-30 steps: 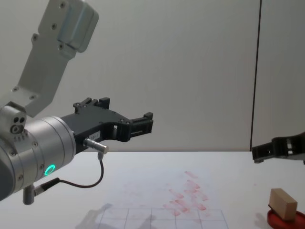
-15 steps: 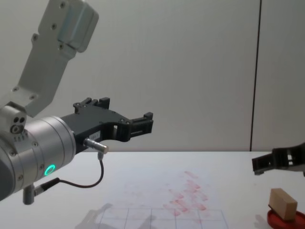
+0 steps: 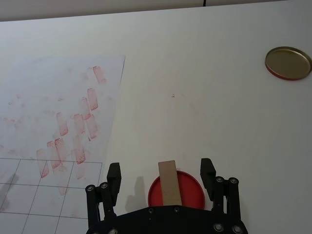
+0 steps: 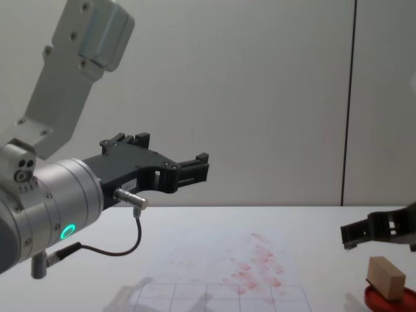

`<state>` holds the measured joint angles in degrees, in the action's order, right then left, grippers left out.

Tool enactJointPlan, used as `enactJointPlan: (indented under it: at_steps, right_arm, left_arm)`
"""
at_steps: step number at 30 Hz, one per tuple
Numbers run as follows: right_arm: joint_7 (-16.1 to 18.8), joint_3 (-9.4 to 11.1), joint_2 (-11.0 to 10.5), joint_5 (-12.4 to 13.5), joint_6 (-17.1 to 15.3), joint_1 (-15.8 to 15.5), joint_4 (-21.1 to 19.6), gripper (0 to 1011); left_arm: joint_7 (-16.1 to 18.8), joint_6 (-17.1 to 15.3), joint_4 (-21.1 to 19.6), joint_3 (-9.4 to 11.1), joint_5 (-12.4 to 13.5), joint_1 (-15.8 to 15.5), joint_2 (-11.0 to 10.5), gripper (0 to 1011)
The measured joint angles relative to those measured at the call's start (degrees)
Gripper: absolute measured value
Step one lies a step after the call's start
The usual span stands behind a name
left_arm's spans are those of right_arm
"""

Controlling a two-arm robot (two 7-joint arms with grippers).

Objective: Use the one hand to pick up the stamp and affix it onto the A4 paper.

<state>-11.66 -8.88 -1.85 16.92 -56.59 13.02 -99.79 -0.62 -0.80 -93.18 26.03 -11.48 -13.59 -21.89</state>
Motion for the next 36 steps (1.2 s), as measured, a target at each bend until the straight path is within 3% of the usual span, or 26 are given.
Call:
enactJointPlan:
  at_steps: [4,9,16,19,30,36]
  right_arm:
    - [0.37,0.2,0.16,-0.35,-0.18,0.0,0.32,982]
    - [0.67,0.45,0.34,-0.92,-0.57,-0.15,0.71,879]
    - [0.93,0.7,0.46,-1.86,-1.22,-0.36,1.33,676]
    - [1.2,0.82,0.48,-2.51,-1.44,-0.57,1.82,536]
    - [2.56,0.9,0.47,-4.63,-1.12,-1.28,2.5,229]
    - [3.47,0.87,0.5,-5.86,-0.21,-1.61,2.29,216]
  left_arm:
    - [0.0,0.0,0.0,0.0,0.0,0.0,0.0,993]
    - [0.0,0.0,0.0,0.0,0.0,0.0,0.0,993]
    - [0.0,0.0,0.0,0.0,0.0,0.0,0.0,993]
    - [0.0,0.0,0.0,0.0,0.0,0.0,0.0,993]
    - [0.0,0.0,0.0,0.0,0.0,0.0,0.0,993]
    - [0.0,0.0,0.0,0.0,0.0,0.0,0.0,993]
